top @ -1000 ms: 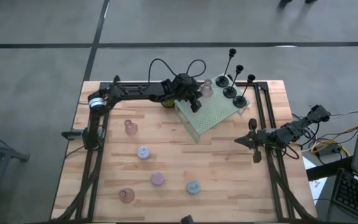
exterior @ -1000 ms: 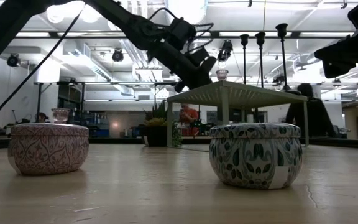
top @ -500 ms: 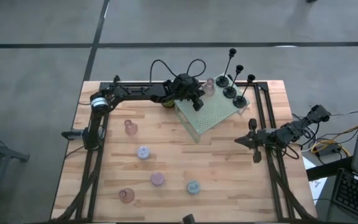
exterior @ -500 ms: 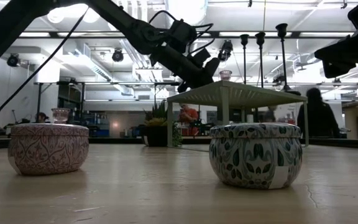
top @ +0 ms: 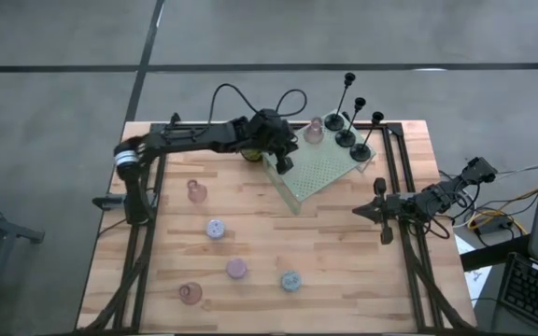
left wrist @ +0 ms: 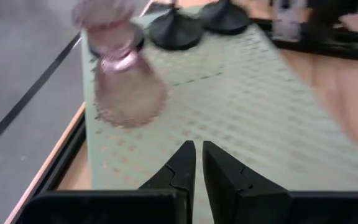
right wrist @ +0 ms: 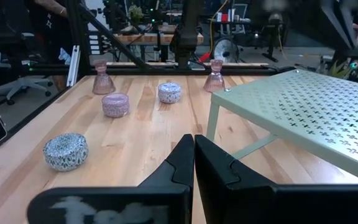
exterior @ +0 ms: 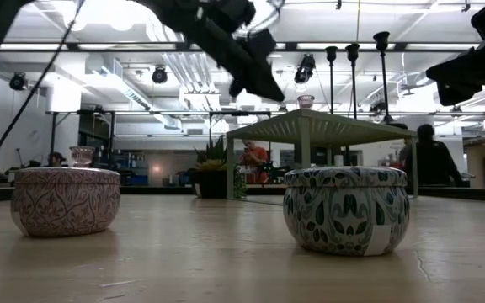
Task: Pick & Place candle stick holders
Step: Put the top pink candle holder on the shelf aligned with the other pink candle holder
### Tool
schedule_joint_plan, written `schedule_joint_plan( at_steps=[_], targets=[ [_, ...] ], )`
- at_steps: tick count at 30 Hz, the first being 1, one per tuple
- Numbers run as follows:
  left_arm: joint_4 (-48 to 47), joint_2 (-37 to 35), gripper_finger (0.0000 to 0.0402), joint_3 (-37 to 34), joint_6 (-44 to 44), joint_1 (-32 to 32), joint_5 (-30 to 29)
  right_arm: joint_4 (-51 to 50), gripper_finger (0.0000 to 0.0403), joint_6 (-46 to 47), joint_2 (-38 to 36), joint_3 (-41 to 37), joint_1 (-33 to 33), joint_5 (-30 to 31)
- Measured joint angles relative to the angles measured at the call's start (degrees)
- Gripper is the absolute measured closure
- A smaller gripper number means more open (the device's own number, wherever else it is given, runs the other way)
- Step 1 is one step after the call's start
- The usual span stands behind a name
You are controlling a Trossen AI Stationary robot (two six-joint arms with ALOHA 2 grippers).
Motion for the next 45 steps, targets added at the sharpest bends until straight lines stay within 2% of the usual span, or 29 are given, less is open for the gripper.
schedule_joint_plan(
  at_steps=[6, 12, 17, 19, 23, 26, 32, 36, 40, 45],
  targets=[
    [-9.6, -8.7, 0.0370, -2.2, 2.6, -5.3, 0.0, 0.0, 0.0394, -0.2, 0.0, 0.0, 0.0, 0.0],
    [-10.0, -20.3, 0.0374, -12.8, -1.6, -10.8, -0.9, 0.0, 0.0394, -0.3, 0.0, 0.0, 0.0, 0.0],
    [-8.6, -29.9, 0.0363, -23.9, -7.7, -17.3, -7.1, 0.0, 0.0394, -0.1, 0.1, 0.0, 0.0, 0.0],
    [-9.6, -33.6, 0.0348, -27.3, -10.5, -19.8, -11.6, 0.0, 0.0394, -0.3, 0.1, 0.0, 0.0, 0.0],
    [-16.5, -39.9, 0.0301, -31.4, -18.0, -23.8, -23.1, 0.0, 0.0394, 0.0, 0.1, 0.0, 0.0, 0.0],
    [-24.0, -43.9, 0.0256, -32.9, -25.7, -25.3, -28.7, 0.0, 0.0394, -0.3, 0.1, 0.0, 0.0, 0.0],
    [-41.4, -46.3, 0.0187, -35.1, -42.0, -25.2, -33.5, 0.0, 0.0394, -0.1, 0.1, 0.0, 0.0, 0.0],
    [-45.3, -46.1, 0.0152, -37.3, -48.9, -25.1, -35.5, 0.0, 0.0394, -0.2, 0.1, 0.0, 0.0, 0.0],
    [-45.5, -46.1, 0.0137, -40.4, -50.0, -24.6, -33.0, 0.0, 0.0394, -0.2, 0.1, 0.0, 0.0, 0.0],
    [-46.1, -46.1, 0.0147, -43.0, -49.2, -24.6, -32.4, 0.0, 0.0394, 0.0, 0.1, 0.0, 0.0, 0.0]
  ],
)
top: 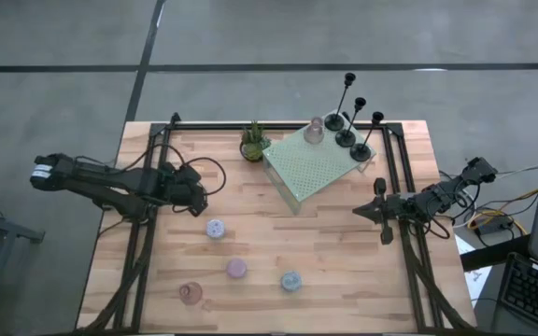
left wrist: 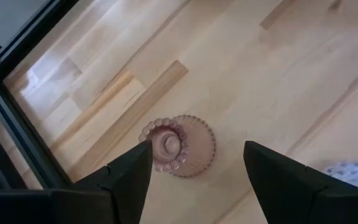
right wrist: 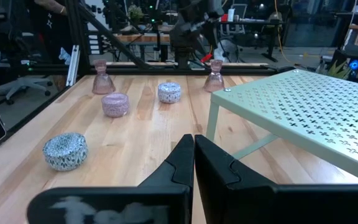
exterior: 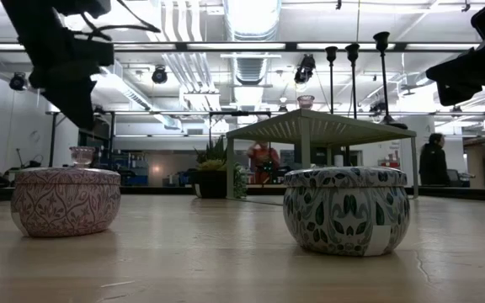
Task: Pick & Place candle stick holders
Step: Put the top pink candle holder on the shelf aligned with the other pink candle holder
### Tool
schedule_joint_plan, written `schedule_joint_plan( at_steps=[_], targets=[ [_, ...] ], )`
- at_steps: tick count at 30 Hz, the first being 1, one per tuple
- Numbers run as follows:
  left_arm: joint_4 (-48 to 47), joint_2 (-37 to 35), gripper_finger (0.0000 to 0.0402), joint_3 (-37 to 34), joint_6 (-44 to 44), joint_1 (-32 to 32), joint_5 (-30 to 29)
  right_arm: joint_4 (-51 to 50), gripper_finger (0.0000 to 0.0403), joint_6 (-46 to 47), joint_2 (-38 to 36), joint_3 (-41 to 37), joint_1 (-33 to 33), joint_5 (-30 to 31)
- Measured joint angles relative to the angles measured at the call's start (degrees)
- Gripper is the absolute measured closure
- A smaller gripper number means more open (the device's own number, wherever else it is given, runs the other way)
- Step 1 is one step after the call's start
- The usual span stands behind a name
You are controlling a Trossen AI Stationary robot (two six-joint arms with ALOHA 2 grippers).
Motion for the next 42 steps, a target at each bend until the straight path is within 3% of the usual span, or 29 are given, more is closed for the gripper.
schedule_joint_plan(
  at_steps=[6, 10, 23, 29, 35, 42],
  targets=[
    [0.2, 0.1, 0.0166, -2.2, 4.7, 0.0, -0.1, 0.0, 0.0394, 0.0, 0.0, 0.0, 0.0, 0.0],
    [0.2, 0.1, 0.0169, -4.2, 3.3, 0.6, -2.0, 0.0, 0.0394, -0.2, 0.0, 0.0, 0.0, 0.0],
    [1.8, 0.1, 0.0164, -7.5, 5.3, 7.4, -1.6, 0.0, 0.0394, -0.1, 0.0, 0.0, 0.0, 0.0],
    [4.8, 0.0, 0.0163, -6.1, 13.0, 11.5, 5.4, 0.0, 0.0394, 0.0, 0.0, 0.0, 0.0, 0.0],
    [5.3, 0.0, 0.0163, -4.8, 18.5, 19.5, 8.7, 0.0, 0.0394, 0.0, 0.0, 0.0, 0.0, 0.0],
    [9.3, 0.1, 0.0164, -4.8, 25.2, 28.9, 19.0, 0.0, 0.0394, 0.0, 0.0, 0.0, 0.0, 0.0]
  ],
)
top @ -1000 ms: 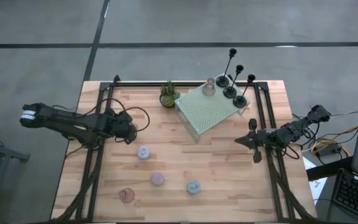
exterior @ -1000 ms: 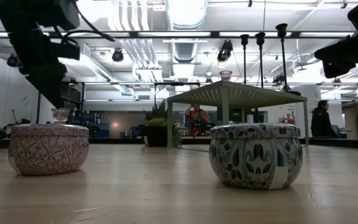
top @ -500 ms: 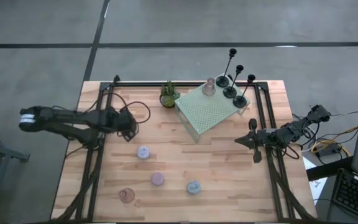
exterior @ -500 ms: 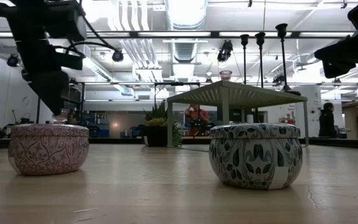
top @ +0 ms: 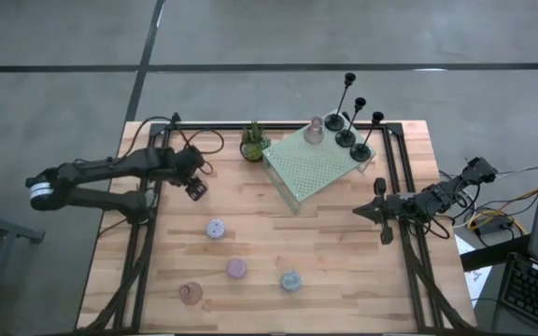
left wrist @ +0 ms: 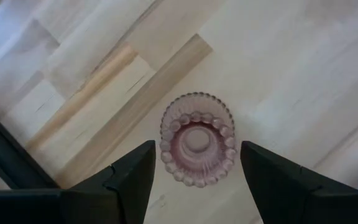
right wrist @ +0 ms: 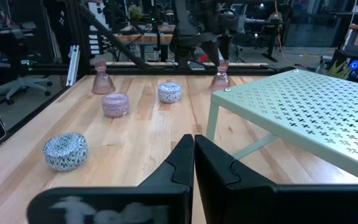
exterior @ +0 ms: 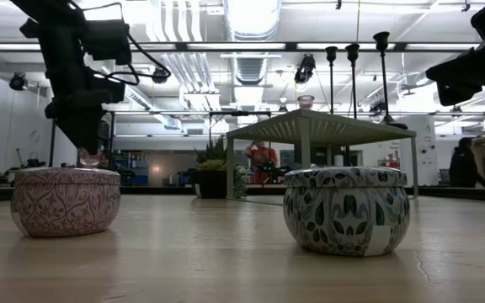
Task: Pick & Place candle stick holders
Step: Put the top pink candle holder on the shelf aligned with the other pink candle holder
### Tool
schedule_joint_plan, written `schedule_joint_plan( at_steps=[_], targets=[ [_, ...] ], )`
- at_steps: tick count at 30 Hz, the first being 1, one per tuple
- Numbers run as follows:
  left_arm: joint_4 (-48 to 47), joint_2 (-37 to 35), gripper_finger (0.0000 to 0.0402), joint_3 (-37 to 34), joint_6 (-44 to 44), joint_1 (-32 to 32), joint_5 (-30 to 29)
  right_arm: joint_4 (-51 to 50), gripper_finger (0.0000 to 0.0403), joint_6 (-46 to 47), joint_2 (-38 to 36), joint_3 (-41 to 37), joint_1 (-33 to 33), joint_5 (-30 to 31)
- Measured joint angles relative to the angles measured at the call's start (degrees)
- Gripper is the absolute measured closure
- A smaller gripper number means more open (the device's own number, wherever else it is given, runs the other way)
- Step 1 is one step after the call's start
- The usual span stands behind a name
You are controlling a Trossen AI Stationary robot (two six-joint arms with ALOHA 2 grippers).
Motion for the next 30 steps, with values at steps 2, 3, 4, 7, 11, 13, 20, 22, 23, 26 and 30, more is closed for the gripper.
schedule_joint_plan(
  at_steps=[2, 3, 4, 7, 11, 13, 20, 22, 23, 26, 30],
  targets=[
    [-0.3, 0.0, 0.0165, 0.0, 0.6, 1.2, 0.1, 0.0, 0.0394, -0.1, 0.0, 0.0, 0.0, 0.0],
    [-0.3, 0.0, 0.0166, 0.0, 1.0, 1.6, 0.1, 0.0, 0.0394, -0.2, 0.0, 0.0, 0.0, 0.0],
    [-0.3, 0.0, 0.0167, 0.0, 1.2, 1.9, 0.1, 0.0, 0.0394, -0.3, 0.0, 0.0, 0.0, 0.0],
    [0.3, 0.4, 0.0168, 0.0, 1.7, 2.2, 0.6, 0.0, 0.0394, 0.0, 0.0, 0.0, 0.0, 0.0],
    [2.9, 1.6, 0.0170, -0.2, 2.5, 2.1, 1.2, 0.0, 0.0394, -0.3, 0.0, 0.0, 0.0, 0.0],
    [4.2, 2.5, 0.0177, -0.6, 3.0, 2.2, 1.9, 0.0, 0.0394, -0.2, 0.0, 0.0, 0.0, 0.0],
    [3.5, 4.2, 0.0219, -0.8, 4.0, 2.1, 2.7, 0.0, 0.0394, -0.1, 0.0, 0.0, 0.0, 0.0],
    [3.0, 4.2, 0.0222, -0.6, 3.9, 2.1, 2.8, 0.0, 0.0394, 0.0, 0.0, 0.0, 0.0, 0.0],
    [2.9, 4.2, 0.0222, -0.5, 3.9, 2.1, 2.8, 0.0, 0.0394, -0.1, 0.0, 0.0, 0.0, 0.0],
    [3.6, 4.3, 0.0217, -0.2, 4.4, 2.1, 3.0, 0.0, 0.0394, -0.2, 0.0, 0.0, 0.0, 0.0],
    [4.7, 4.3, 0.0218, 1.4, 4.5, 2.1, 4.6, 0.0, 0.0394, -0.1, -0.1, 0.0, 0.0, 0.0]
  ],
)
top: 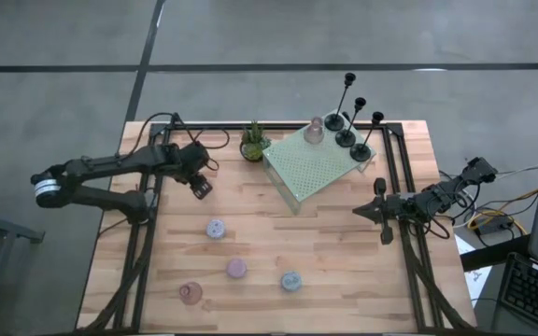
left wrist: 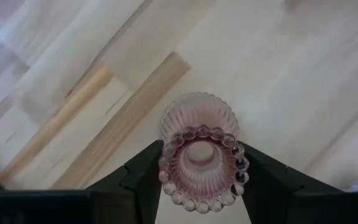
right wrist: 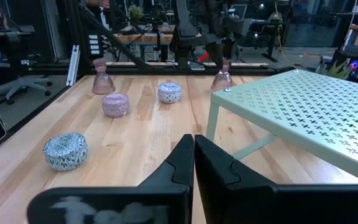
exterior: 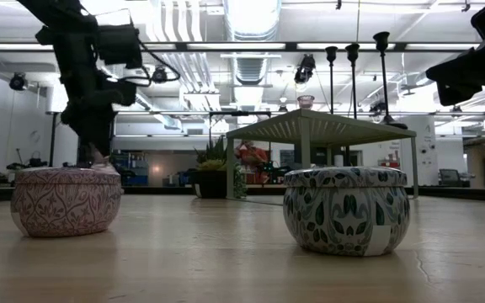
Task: Pick & Place candle stick holders
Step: Put the top pink candle holder on the shelf aligned with the other pink candle holder
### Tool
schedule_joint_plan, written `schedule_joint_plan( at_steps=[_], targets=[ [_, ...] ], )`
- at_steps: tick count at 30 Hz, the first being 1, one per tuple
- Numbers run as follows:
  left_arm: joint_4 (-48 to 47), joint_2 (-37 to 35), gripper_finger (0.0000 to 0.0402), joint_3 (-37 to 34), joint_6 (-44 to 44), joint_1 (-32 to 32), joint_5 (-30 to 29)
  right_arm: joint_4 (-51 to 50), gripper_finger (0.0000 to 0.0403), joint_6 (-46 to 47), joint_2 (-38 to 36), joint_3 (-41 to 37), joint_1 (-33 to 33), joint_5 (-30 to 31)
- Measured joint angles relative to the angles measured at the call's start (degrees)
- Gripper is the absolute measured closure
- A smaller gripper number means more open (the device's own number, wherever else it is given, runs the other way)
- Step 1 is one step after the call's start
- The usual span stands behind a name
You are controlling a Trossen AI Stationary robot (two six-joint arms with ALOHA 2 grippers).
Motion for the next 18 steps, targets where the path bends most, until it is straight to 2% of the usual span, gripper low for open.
schedule_joint_plan(
  at_steps=[7, 13, 18],
  targets=[
    [0.1, 0.0, 0.0222, 7.4, 0.2, -1.4, 4.8, 0.0, 0.0394, 0.0, 0.0, 0.0, 0.0, 0.0],
    [1.5, 0.7, 0.0221, 15.9, -0.1, -4.0, 5.9, 0.0, 0.0394, 0.1, 0.0, 0.0, 0.0, 0.0],
    [8.4, 4.1, 0.0222, 21.9, -0.4, -7.1, 8.2, 0.0, 0.0394, 0.0, 0.0, 0.0, 0.0, 0.0]
  ],
)
